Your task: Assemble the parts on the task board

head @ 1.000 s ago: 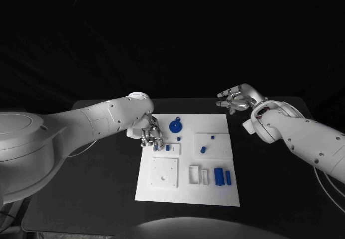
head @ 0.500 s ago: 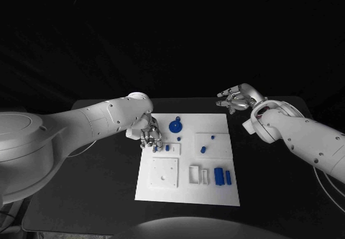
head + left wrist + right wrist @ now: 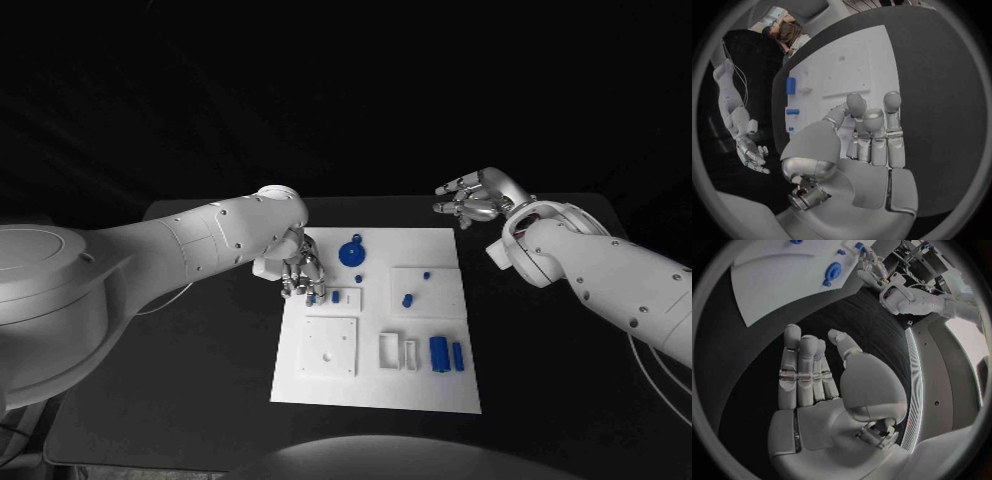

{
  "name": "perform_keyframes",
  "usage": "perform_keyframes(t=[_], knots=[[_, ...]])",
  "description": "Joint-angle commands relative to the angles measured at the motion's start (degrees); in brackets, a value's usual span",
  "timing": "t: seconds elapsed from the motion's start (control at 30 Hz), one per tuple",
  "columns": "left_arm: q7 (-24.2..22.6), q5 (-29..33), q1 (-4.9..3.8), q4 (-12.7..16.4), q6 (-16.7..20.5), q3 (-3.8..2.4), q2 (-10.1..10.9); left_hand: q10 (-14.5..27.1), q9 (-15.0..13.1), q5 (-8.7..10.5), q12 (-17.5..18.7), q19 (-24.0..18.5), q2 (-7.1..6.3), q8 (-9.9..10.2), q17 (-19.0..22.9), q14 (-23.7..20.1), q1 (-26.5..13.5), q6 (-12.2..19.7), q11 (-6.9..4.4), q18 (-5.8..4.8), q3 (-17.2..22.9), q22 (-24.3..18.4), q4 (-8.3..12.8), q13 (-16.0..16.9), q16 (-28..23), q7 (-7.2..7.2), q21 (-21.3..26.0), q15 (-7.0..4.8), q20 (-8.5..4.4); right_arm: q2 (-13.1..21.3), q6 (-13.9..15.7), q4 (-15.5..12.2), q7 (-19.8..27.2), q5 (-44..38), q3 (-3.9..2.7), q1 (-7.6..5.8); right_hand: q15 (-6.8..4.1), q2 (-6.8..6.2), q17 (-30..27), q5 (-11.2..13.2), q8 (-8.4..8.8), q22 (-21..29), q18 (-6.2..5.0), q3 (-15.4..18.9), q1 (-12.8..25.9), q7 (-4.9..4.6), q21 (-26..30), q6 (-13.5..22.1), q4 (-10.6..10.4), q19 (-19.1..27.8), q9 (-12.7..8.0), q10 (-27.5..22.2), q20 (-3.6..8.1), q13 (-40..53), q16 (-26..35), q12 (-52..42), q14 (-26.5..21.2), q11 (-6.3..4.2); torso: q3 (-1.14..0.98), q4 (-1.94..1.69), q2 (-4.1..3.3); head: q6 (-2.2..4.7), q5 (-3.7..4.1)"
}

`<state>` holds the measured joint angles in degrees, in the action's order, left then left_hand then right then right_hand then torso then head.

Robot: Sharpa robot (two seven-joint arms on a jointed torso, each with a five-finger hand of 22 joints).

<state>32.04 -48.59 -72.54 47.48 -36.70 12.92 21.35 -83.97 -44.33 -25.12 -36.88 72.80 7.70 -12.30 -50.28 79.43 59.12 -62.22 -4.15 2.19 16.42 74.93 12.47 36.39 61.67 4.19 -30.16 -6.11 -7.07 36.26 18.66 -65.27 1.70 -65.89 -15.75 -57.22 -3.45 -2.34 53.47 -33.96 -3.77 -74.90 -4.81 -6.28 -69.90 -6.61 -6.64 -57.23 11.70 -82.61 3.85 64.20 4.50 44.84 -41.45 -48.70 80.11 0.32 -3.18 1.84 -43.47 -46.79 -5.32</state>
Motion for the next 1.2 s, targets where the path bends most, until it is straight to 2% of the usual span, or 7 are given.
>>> perform_keyframes(t=[0.03,0.2,0.3,0.37,0.57,0.67,1.2], knots=[[0.35,-1.69,0.5,0.08,-0.64,0.25,-0.26,-0.99,-0.19,-0.05,0.14,0.08,0.6,0.22,-0.02,0.26,1.1,-4.92,-0.37,-0.5,3.44,1.04,3.59,0.06,0.03,-4.56,-0.17,0.09,-0.04,-0.06,-0.45,-0.09,0.04,-0.32,-0.03,0.02,-0.04,0.1,-0.02,-0.34,0.2,-0.91,-0.54,0.08,0.65,-0.39,-0.14,0.14,0.22,-0.11,-0.03,-0.38,-0.01,-0.06,-0.07,0.14,-0.34,-0.02,0.04,0.0,-0.01,-0.01,-0.01],[1.0,-2.47,0.52,-0.06,0.2,0.26,-0.58,-1.09,-0.22,0.58,-0.1,0.09,0.9,0.32,-0.05,0.27,0.9,-4.72,-0.31,-0.45,3.27,1.03,3.34,0.23,0.05,-4.53,-0.19,0.11,-0.01,-0.1,-0.42,-0.09,0.07,-0.32,-0.03,0.03,-0.04,0.1,-0.02,-0.34,0.2,-0.91,-0.54,0.08,0.65,-0.39,-0.14,0.14,0.22,-0.11,-0.03,-0.38,-0.01,-0.06,-0.07,0.14,-0.34,-0.02,0.06,0.07,-0.04,-0.06,-0.02],[1.42,-2.62,0.57,-0.24,0.54,0.26,-0.79,-0.93,-0.6,6.39,-0.47,0.04,2.15,-0.23,0.35,-0.01,0.61,-4.04,-0.18,-0.48,2.92,1.01,2.5,0.49,-0.31,-4.56,-0.13,0.14,-0.01,-0.11,-0.41,-0.1,0.08,-0.32,-0.03,0.03,-0.03,0.12,-0.02,-0.37,0.19,-0.91,-0.54,0.01,0.77,-0.39,-0.18,0.13,0.19,-0.11,-0.03,-0.38,-0.01,-0.05,-0.06,0.15,-0.35,-0.01,0.06,0.04,-0.02,0.0,-0.01],[1.69,-2.67,0.63,-0.35,0.72,0.26,-0.9,-0.74,-0.86,7.62,-0.95,0.12,2.38,-1.66,0.34,0.07,0.54,-3.3,-0.18,-0.44,2.76,0.99,2.18,0.62,-0.23,-4.62,-0.02,0.14,0.04,-0.12,-0.41,-0.11,0.08,-0.32,-0.03,0.03,-0.03,0.12,-0.02,-0.37,0.19,-0.91,-0.54,0.01,0.77,-0.39,-0.18,0.13,0.19,-0.11,-0.03,-0.38,-0.01,-0.05,-0.06,0.15,-0.35,-0.01,-0.01,0.03,-0.01,-0.03,-0.02],[2.26,-2.59,0.82,-0.75,0.72,0.27,-1.16,-0.72,-0.49,9.42,-1.01,0.08,2.47,-2.18,0.55,-0.09,0.83,-3.06,-0.11,-0.43,2.17,1.0,1.27,0.45,-0.37,-4.64,0.13,0.18,0.1,-0.12,-0.43,-0.12,0.07,-0.33,-0.03,0.03,-0.03,0.12,-0.02,-0.37,0.19,-0.91,-0.54,0.01,0.77,-0.39,-0.18,0.13,0.19,-0.11,-0.03,-0.38,-0.01,-0.05,-0.06,0.15,-0.35,-0.01,-0.03,0.09,0.0,-0.13,0.01],[2.41,-2.46,0.9,-0.9,0.76,0.27,-1.22,-0.83,-0.41,11.79,-1.07,0.12,2.69,-2.4,0.47,-0.01,0.74,-3.19,-0.14,-0.45,1.78,0.98,0.65,0.42,-0.27,-4.75,0.17,0.19,0.12,-0.1,-0.44,-0.11,0.07,-0.33,-0.03,0.03,-0.03,0.12,-0.02,-0.37,0.19,-0.91,-0.54,0.01,0.77,-0.39,-0.18,0.13,0.19,-0.11,-0.03,-0.38,-0.01,-0.05,-0.06,0.15,-0.35,-0.01,-0.04,0.11,0.0,-0.08,0.04],[2.99,-1.42,0.96,-1.47,0.23,0.28,-1.22,-0.84,0.21,13.08,-0.98,0.13,1.83,-2.96,0.87,-0.25,0.33,-3.31,-0.17,-0.55,-2.27,0.96,-2.78,0.05,-0.56,-5.06,0.61,0.22,0.18,-0.15,-0.53,-0.02,0.07,-0.33,-0.03,0.07,-0.03,0.12,-0.02,-0.37,0.19,-0.91,-0.54,0.01,0.77,-0.39,-0.18,0.13,0.19,-0.11,-0.03,-0.38,-0.01,-0.05,-0.06,0.15,-0.35,-0.01,-0.04,0.03,0.01,0.0,0.15]])
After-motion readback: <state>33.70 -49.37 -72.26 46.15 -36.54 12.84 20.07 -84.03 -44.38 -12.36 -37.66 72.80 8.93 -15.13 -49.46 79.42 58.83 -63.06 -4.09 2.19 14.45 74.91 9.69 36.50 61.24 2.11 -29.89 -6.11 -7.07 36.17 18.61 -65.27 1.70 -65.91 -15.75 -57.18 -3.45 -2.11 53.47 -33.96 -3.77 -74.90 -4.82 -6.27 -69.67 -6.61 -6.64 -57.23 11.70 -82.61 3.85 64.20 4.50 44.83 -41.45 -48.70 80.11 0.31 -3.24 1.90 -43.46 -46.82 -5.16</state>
